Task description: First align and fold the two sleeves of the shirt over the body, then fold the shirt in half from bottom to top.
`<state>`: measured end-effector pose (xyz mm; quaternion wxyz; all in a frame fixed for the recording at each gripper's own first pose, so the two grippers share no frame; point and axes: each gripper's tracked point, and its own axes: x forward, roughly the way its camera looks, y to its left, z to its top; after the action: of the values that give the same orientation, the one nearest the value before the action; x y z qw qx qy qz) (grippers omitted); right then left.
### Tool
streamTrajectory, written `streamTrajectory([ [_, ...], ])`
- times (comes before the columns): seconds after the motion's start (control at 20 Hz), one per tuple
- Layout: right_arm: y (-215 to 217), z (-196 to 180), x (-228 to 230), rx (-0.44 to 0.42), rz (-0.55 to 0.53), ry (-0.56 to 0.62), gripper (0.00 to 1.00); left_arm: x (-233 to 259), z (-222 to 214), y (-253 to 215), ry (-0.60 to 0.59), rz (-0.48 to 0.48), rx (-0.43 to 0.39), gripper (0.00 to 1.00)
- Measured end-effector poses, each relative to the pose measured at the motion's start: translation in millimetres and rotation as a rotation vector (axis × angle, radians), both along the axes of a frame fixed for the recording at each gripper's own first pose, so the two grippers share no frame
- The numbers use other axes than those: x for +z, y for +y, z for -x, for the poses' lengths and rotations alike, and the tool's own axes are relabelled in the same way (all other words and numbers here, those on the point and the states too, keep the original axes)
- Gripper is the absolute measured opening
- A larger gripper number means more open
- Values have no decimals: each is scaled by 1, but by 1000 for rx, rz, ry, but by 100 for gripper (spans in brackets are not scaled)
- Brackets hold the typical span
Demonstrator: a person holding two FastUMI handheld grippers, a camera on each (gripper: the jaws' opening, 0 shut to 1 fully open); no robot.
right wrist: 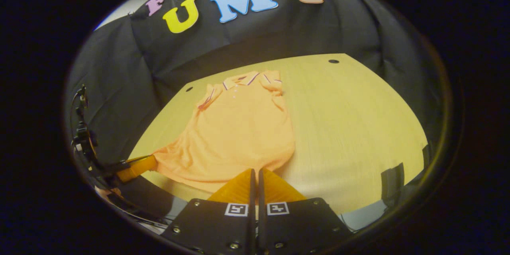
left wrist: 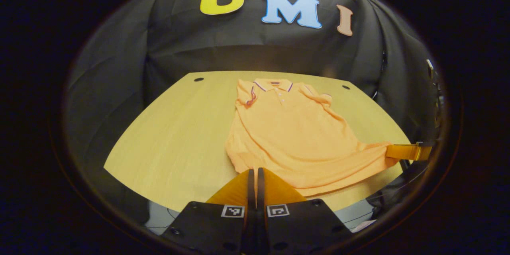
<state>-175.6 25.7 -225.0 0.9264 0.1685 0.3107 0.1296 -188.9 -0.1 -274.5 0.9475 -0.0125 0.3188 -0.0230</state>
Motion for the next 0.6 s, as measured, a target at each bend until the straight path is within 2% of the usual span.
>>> streamTrajectory([
  [0.4,-8,-116,66,-145,5,-97,3,46,-137,6,-66,68,-111,6],
  [0.6,2,-174,89,-170,36,-137,3,57,-201,9,-84,84,-157,5],
])
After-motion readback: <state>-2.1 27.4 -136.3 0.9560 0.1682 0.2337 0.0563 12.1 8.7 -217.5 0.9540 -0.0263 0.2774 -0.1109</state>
